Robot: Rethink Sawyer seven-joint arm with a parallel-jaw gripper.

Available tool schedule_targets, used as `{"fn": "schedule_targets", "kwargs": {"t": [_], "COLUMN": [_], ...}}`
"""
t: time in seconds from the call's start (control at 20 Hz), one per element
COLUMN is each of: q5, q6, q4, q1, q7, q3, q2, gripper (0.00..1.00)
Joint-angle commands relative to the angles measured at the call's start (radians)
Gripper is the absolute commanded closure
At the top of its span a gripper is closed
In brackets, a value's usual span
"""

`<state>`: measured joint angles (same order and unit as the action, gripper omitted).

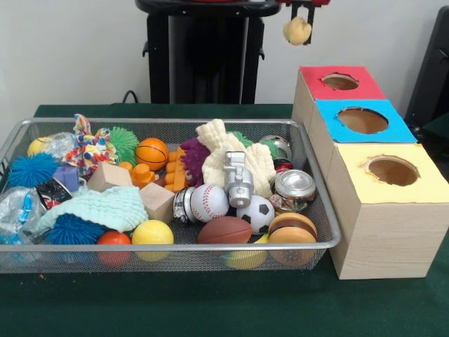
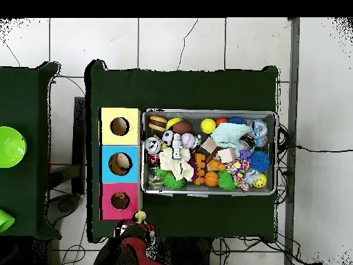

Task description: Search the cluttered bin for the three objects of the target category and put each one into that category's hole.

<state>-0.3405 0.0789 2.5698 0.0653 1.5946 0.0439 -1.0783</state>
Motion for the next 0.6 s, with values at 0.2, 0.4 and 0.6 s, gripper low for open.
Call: {"fn": "schedule_targets", "kwargs": {"t": [0.2,0.4,0.6], "q5": [0.018,-0.025,-0.031], "q6": [0.189,0.213,0.250], "q4": [0.114,0.082,0.037], "q1": [0.008,-0.082,-0.157], "q7": [0.538,0.630,0.682], "q3": [0.218,0.226,0.203], "q2": [0.240,0.278,0.337], "gripper": [1.00,1.00,1.00]}}
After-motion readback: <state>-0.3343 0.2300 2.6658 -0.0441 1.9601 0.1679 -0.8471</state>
